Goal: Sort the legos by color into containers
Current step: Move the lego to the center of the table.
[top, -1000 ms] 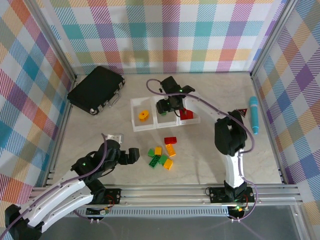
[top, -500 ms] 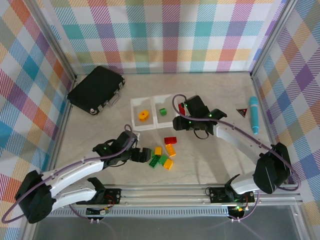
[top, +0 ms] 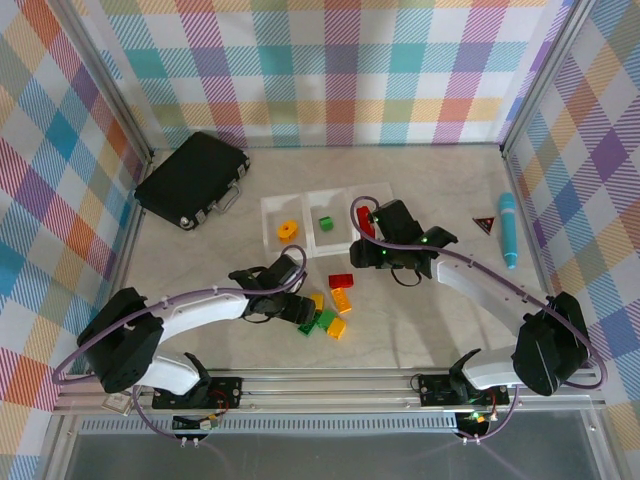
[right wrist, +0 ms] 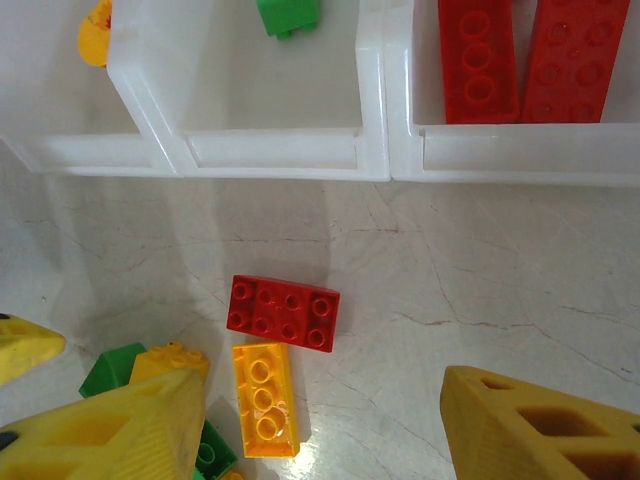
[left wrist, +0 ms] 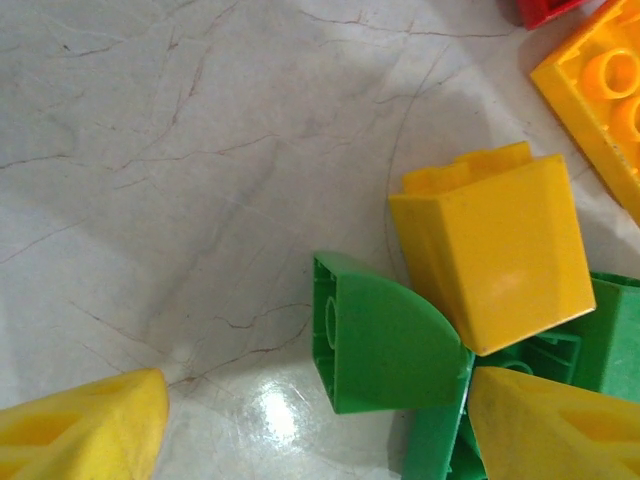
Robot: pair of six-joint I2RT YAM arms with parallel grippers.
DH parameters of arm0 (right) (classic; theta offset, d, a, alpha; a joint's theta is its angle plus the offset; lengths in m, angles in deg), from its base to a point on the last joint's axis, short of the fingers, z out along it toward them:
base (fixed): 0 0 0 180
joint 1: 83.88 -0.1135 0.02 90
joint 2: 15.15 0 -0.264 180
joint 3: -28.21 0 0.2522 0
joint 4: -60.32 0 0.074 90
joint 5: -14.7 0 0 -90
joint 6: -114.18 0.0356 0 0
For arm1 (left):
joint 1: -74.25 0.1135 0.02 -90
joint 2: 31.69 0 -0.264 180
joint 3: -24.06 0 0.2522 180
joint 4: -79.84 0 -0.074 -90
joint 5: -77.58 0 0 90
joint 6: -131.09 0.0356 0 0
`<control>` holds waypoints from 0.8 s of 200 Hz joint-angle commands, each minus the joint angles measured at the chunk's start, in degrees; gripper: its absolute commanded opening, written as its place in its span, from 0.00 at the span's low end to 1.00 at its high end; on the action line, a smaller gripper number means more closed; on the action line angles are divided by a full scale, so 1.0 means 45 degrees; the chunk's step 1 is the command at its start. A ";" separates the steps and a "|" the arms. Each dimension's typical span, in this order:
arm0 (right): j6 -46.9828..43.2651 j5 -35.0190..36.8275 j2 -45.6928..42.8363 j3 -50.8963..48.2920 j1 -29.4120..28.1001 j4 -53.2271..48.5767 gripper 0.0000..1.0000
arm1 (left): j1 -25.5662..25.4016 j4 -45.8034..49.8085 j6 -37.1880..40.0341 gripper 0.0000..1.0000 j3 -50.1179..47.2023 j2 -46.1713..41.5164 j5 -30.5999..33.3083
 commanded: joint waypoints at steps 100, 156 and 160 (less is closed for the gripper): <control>0.0162 0.0139 -0.0651 -0.0270 -0.0065 -0.0029 0.64 | -0.0132 0.0800 0.0878 0.68 0.1639 0.1639 0.0510; 0.0124 0.0244 -0.0692 -0.0343 -0.0065 -0.0134 0.64 | 0.0092 0.1117 0.0946 0.66 0.1478 0.1387 0.0323; 0.0123 0.0250 -0.0687 -0.0363 -0.0065 -0.0134 0.64 | 0.0108 0.1121 0.0967 0.67 0.1452 0.1353 0.0248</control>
